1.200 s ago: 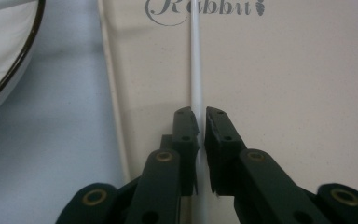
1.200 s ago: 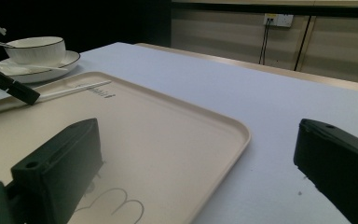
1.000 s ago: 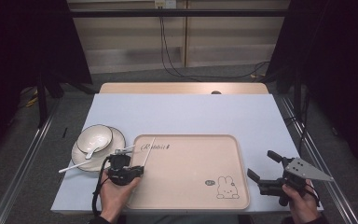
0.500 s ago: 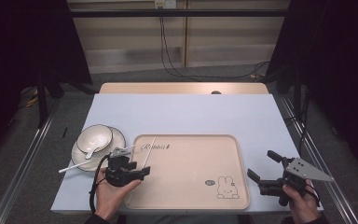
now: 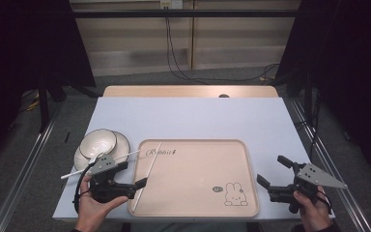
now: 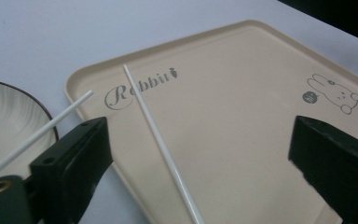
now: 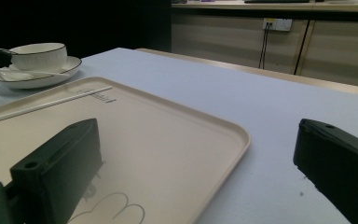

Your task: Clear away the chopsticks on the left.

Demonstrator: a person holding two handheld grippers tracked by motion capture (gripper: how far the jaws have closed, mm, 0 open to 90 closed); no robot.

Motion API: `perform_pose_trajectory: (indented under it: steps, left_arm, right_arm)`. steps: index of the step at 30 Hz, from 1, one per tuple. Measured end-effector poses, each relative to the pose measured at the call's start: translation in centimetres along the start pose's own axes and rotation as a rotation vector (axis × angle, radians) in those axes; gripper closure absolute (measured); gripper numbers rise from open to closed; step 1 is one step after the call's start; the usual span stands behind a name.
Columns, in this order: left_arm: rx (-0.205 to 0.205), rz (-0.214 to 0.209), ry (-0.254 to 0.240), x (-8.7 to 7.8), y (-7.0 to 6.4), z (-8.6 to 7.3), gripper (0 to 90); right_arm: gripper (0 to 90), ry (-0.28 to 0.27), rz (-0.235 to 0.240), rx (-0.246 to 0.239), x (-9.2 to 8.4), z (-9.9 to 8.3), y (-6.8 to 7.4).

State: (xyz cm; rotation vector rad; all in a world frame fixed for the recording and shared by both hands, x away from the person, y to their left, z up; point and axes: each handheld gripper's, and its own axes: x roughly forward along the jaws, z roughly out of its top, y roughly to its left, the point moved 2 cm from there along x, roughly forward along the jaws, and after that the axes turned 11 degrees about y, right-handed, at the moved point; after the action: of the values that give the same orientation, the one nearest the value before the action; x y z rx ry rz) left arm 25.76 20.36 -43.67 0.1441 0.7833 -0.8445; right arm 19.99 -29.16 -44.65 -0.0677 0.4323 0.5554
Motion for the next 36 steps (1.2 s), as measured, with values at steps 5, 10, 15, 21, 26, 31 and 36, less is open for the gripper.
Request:
perform_pose_trajectory:
  steps: [5,10,15,21,26,31,36]
  left_arm:
    - [0.048,0.001,-0.021,-1.5,1.0,-0.7,4.7]
    - [0.044,-0.014,-0.042,-3.1,2.2,-1.5,5.7]
    - [0.061,-0.031,-0.037,-5.0,3.5,-2.1,5.2]
    - [0.071,-0.024,-0.035,-7.1,5.6,-3.0,7.8]
    - [0.054,-0.003,-0.014,-8.6,7.9,-3.9,6.9]
    - [0.06,0.02,-0.005,-9.5,10.2,-4.6,5.4]
    - [0.084,0.05,0.063,-9.3,11.8,-5.1,7.8]
  right_arm:
    - [0.4,0.001,-0.003,0.001,0.0,0.0,0.0]
    - [0.4,0.005,-0.002,-0.001,0.0,0.0,0.0]
    - [0.4,0.002,-0.004,0.0,0.0,0.0,0.0]
    - [0.5,0.001,-0.008,0.008,0.1,0.0,0.0]
    - [0.4,-0.001,-0.009,0.004,0.0,0.0,0.0]
    - [0.5,0.0,-0.009,0.003,0.1,0.0,0.0]
    - [0.4,0.0,-0.011,0.002,0.1,0.0,-0.1]
